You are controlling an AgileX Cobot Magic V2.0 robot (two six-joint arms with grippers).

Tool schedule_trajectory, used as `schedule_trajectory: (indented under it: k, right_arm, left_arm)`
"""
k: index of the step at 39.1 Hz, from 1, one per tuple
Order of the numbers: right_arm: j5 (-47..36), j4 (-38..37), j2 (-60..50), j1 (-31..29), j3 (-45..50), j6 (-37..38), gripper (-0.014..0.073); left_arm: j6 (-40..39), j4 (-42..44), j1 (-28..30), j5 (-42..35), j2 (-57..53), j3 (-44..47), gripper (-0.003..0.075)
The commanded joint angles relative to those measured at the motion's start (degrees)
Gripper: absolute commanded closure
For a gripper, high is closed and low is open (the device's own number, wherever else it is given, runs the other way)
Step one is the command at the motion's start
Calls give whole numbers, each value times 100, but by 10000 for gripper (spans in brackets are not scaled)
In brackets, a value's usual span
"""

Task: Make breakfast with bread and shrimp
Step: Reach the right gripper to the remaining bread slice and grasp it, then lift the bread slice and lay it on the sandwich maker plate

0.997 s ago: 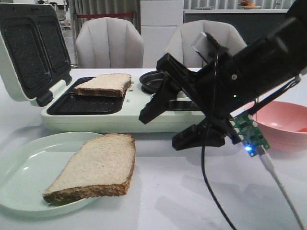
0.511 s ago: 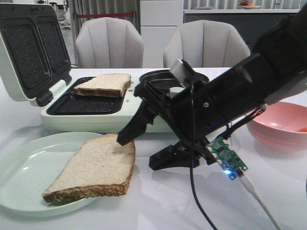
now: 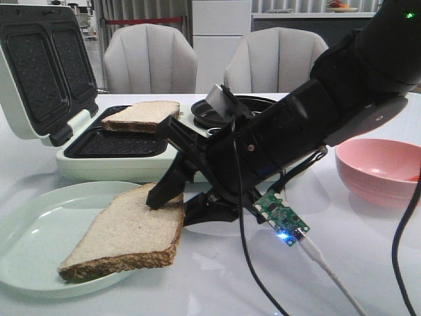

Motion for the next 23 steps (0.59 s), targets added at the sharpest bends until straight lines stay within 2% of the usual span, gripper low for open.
schedule_trajectory:
  k: [1,5,12,18,23]
  right_arm:
    - [202,135,-329,-25,-168,-110,383]
    - [143,135,-517,-25,-168,-118,422]
    - [10,124,-942,-25,-325,-255,429]
    - [402,124,-1019,-19,-808,-255,431]
    - [418,124,-898,-18,-1364,-262,431]
  left_arm:
    - [-23,-36,-45,-463,-12,-131,102]
    - [-23,-36,-45,-463,-12,-131,102]
    - [-23,-36,-45,-463,-12,-131,102]
    - [-23,-36,-45,-463,-12,-131,102]
    - [-23,-36,-45,-463,-12,-131,102]
